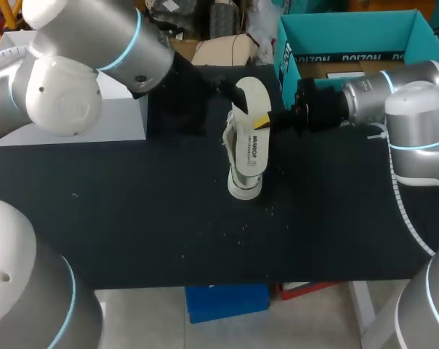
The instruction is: Take the shoe out of the shoebox, open the shoe tongue, remove and reinsert the insole, then place the shoe into the shoebox
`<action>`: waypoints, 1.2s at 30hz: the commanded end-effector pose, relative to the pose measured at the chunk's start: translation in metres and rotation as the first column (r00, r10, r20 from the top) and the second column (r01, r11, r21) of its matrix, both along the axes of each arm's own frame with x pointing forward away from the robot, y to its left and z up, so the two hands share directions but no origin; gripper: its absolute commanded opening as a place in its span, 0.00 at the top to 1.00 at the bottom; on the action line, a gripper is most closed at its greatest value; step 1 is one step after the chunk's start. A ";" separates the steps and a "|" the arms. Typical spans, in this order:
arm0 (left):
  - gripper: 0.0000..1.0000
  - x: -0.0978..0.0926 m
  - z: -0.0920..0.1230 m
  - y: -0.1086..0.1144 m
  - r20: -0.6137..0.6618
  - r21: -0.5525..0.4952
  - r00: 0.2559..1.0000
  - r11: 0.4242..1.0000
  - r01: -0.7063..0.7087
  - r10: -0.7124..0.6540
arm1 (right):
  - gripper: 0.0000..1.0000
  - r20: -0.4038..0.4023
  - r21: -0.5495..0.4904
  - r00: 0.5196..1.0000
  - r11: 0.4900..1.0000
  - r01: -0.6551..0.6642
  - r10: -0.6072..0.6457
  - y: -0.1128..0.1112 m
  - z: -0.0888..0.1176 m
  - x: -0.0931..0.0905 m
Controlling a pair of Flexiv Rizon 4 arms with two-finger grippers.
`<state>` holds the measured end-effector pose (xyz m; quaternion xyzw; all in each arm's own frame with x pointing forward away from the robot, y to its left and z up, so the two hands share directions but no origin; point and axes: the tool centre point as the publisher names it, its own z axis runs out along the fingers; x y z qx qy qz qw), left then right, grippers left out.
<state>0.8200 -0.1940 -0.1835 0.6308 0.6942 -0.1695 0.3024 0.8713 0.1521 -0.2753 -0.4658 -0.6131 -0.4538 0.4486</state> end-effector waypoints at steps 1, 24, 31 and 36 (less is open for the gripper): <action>0.00 0.000 -0.006 0.006 0.063 -0.332 0.997 0.941 0.064 -0.045 | 1.00 -0.001 -0.002 1.000 1.000 0.000 0.000 0.000 0.000 0.000; 0.00 0.000 -0.006 0.006 0.063 -0.332 0.997 0.941 0.064 -0.045 | 1.00 -0.001 -0.002 1.000 1.000 0.000 0.000 0.000 0.000 0.000; 0.00 -0.006 -0.003 0.007 0.148 -0.403 0.989 0.913 0.061 0.000 | 1.00 -0.001 -0.002 1.000 1.000 0.000 0.000 0.000 0.000 0.000; 0.00 -0.011 -0.012 0.022 0.196 -0.547 0.979 0.835 0.054 0.065 | 1.00 -0.001 -0.002 1.000 1.000 0.000 0.000 0.000 0.000 0.000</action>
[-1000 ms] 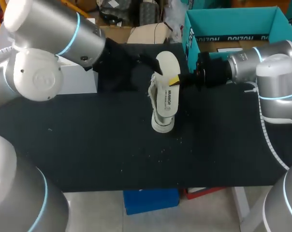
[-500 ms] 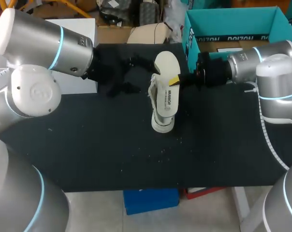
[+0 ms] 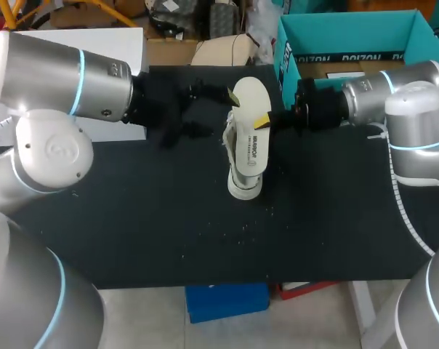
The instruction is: Take the shoe out of the shoebox, open the shoe tongue, remove and reinsert the insole, then place the shoe into the shoebox
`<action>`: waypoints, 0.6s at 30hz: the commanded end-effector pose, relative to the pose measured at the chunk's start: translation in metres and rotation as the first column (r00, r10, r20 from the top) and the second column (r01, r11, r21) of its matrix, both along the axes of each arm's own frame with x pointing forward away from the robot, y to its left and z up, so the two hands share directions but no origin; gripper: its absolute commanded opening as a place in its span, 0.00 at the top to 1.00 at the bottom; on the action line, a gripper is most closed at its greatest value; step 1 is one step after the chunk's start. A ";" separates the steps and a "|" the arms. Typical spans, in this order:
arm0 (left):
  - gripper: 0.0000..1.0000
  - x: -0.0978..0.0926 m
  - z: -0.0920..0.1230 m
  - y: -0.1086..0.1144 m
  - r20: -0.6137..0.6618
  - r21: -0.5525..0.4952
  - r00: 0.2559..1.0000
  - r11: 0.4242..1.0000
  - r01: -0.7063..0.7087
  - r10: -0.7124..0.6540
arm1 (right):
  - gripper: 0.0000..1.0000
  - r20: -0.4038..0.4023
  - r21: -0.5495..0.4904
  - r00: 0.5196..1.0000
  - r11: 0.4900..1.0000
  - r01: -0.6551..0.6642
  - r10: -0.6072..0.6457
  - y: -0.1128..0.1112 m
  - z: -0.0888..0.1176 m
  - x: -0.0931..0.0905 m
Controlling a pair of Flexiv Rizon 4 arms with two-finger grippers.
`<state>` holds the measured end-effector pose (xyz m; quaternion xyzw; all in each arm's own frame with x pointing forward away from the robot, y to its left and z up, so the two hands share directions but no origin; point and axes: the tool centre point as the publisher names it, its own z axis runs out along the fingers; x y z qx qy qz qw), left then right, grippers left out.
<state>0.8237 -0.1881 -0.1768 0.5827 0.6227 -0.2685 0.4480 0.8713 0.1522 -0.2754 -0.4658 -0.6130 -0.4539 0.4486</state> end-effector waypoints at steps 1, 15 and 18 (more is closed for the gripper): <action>0.00 -0.015 -0.020 0.020 0.120 -0.221 0.991 0.975 -0.023 0.051 | 1.00 -0.001 -0.002 1.000 1.000 0.000 0.000 0.000 0.001 0.000; 0.00 0.017 -0.047 0.048 0.087 -0.432 0.996 0.902 0.015 0.025 | 1.00 -0.001 -0.002 1.000 1.000 0.000 0.000 0.000 0.001 0.000; 0.00 0.025 -0.051 0.044 0.082 -0.414 0.997 0.910 0.022 0.013 | 1.00 -0.001 -0.002 1.000 1.000 0.000 0.000 0.000 0.001 0.000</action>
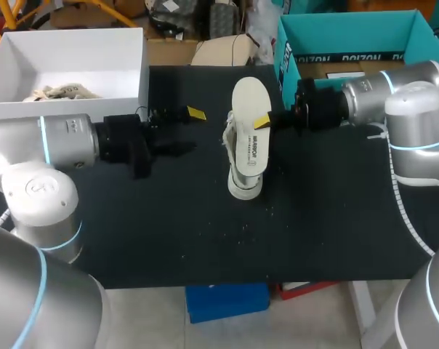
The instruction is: Take the shoe out of the shoebox, open the shoe tongue, remove and reinsert the insole, then place the shoe into the shoebox
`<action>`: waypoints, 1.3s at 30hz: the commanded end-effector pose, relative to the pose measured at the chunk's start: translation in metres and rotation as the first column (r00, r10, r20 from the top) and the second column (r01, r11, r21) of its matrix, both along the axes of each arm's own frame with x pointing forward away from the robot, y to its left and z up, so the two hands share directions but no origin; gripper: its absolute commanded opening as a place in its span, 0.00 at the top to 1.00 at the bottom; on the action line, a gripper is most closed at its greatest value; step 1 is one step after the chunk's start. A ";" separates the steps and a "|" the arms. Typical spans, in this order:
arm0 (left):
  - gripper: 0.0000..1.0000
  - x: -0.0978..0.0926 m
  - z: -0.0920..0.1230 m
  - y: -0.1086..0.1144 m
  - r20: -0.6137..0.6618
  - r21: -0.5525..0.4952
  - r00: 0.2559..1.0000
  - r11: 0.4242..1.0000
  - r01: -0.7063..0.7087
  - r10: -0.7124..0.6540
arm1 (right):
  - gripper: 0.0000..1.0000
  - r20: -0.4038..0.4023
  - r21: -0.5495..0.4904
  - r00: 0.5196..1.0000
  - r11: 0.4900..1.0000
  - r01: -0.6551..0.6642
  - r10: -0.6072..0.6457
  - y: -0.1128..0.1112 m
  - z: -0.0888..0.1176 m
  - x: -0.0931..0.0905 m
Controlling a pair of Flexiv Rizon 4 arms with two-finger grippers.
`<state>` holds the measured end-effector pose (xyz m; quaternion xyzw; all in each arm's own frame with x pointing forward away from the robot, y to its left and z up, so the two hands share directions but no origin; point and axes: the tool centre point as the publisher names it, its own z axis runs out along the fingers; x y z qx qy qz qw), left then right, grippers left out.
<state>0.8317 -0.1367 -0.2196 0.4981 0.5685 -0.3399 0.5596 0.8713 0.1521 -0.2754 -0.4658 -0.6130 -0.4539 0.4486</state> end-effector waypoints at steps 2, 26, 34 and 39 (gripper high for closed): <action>0.00 0.022 -0.010 -0.011 0.037 -0.074 0.998 0.996 0.044 -0.041 | 1.00 -0.001 -0.002 1.000 1.000 0.000 0.000 0.000 0.001 0.000; 0.28 0.054 -0.058 -0.069 0.006 -0.115 0.990 0.983 0.142 -0.142 | 1.00 -0.001 -0.002 1.000 1.000 0.000 0.000 0.000 0.001 0.000; 0.54 0.057 -0.056 -0.082 0.052 -0.143 0.983 0.973 0.179 -0.174 | 1.00 -0.001 -0.002 1.000 1.000 0.000 0.000 0.000 0.001 0.000; 0.57 0.058 -0.053 -0.090 0.080 -0.161 0.976 0.964 0.212 -0.201 | 1.00 -0.001 -0.002 1.000 1.000 0.000 0.000 0.000 0.001 0.000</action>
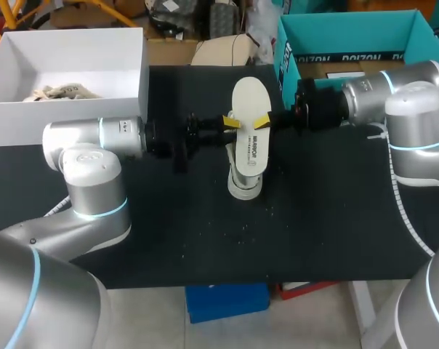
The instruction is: Take the shoe out of the shoebox, open the shoe tongue, remove and reinsert the insole, then place the shoe into the shoebox
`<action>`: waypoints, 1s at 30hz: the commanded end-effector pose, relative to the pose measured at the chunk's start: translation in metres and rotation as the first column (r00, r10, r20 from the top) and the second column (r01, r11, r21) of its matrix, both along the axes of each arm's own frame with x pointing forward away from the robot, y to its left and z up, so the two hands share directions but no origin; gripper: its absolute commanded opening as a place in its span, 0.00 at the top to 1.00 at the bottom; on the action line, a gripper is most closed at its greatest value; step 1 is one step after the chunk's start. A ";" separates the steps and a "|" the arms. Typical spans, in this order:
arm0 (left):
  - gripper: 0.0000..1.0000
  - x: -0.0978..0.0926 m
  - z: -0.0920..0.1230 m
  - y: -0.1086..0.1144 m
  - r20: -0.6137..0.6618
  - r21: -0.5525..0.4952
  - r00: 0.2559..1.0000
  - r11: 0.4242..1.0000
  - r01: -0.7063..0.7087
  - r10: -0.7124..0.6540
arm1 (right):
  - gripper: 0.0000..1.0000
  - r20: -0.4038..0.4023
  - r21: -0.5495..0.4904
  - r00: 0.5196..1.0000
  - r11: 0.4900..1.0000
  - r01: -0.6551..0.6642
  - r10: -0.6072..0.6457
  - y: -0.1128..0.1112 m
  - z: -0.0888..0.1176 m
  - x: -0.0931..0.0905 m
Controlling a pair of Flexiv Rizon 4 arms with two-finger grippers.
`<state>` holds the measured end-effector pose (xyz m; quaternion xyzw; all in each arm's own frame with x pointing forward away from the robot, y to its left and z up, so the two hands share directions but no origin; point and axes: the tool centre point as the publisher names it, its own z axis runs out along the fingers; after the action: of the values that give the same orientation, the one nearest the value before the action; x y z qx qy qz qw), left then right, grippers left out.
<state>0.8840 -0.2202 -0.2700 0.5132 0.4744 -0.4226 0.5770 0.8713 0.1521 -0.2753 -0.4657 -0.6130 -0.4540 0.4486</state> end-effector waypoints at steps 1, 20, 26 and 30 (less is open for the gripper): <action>0.57 0.006 -0.002 -0.008 0.014 -0.015 1.000 1.000 0.021 -0.021 | 1.00 -0.001 -0.002 1.000 1.000 0.000 0.000 0.000 0.001 0.000; 0.83 0.006 0.000 -0.024 0.024 -0.035 0.998 0.998 0.052 -0.051 | 1.00 -0.001 -0.002 1.000 1.000 0.000 0.000 0.000 0.001 0.000; 0.99 0.007 0.000 -0.027 0.028 -0.038 0.998 0.998 0.059 -0.058 | 1.00 -0.001 -0.002 1.000 1.000 0.000 0.000 0.000 0.001 0.000; 1.00 0.007 0.000 -0.028 0.028 -0.034 0.998 0.998 0.060 -0.059 | 1.00 -0.001 -0.002 1.000 1.000 0.000 0.000 0.000 0.001 0.000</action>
<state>0.8905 -0.2445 -0.2689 0.5224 0.4429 -0.4429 0.5786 0.8717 0.1502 -0.2757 -0.4661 -0.6128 -0.4541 0.4483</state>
